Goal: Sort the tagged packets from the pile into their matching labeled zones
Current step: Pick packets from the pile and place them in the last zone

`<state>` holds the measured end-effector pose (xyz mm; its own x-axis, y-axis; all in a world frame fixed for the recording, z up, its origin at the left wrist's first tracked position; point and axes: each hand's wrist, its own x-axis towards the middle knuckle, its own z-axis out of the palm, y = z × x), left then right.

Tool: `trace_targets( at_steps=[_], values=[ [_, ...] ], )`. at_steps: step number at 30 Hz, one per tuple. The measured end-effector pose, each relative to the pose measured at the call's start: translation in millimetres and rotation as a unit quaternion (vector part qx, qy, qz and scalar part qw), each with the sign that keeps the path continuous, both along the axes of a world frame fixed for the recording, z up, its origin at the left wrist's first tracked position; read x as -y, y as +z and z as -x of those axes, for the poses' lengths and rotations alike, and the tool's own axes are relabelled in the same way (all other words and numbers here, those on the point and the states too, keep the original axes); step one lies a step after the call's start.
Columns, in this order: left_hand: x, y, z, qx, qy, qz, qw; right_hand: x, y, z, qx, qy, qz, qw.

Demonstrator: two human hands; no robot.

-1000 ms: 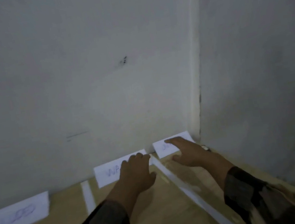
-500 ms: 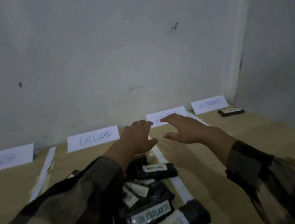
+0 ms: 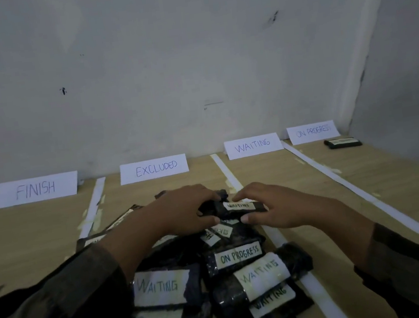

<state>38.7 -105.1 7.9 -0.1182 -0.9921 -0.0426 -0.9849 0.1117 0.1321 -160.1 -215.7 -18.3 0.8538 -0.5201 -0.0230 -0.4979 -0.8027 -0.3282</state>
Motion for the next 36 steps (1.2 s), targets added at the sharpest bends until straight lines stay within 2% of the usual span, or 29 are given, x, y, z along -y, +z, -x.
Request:
trace_targets(
  at_steps=[6,10,11,18,23,27,30,36],
  values=[
    [-32,0,15,-0.053,-0.051,0.035,0.997,-25,-10,15,0.014,0.047,-0.037,0.998],
    [-36,-7,28,0.047,-0.024,0.015,0.998,-35,-19,18,0.019,0.066,-0.024,0.997],
    [-36,-9,29,0.046,-0.012,0.006,0.999,-35,-21,17,0.020,0.065,-0.016,0.998],
    [-30,1,24,-0.086,0.067,-0.003,0.994,-35,-27,12,0.121,0.039,0.004,0.992],
    [-20,3,11,-0.275,0.147,0.007,0.950,-37,-23,8,0.179,0.024,0.056,0.982],
    [-9,3,4,-0.332,0.140,0.007,0.933,-25,-20,4,0.196,0.014,0.122,0.973],
    [1,2,5,-0.317,0.127,0.034,0.939,-11,-16,5,0.192,0.000,0.131,0.973],
    [24,7,13,-0.186,0.094,0.088,0.974,24,-14,28,0.157,-0.059,0.127,0.978]
  ],
)
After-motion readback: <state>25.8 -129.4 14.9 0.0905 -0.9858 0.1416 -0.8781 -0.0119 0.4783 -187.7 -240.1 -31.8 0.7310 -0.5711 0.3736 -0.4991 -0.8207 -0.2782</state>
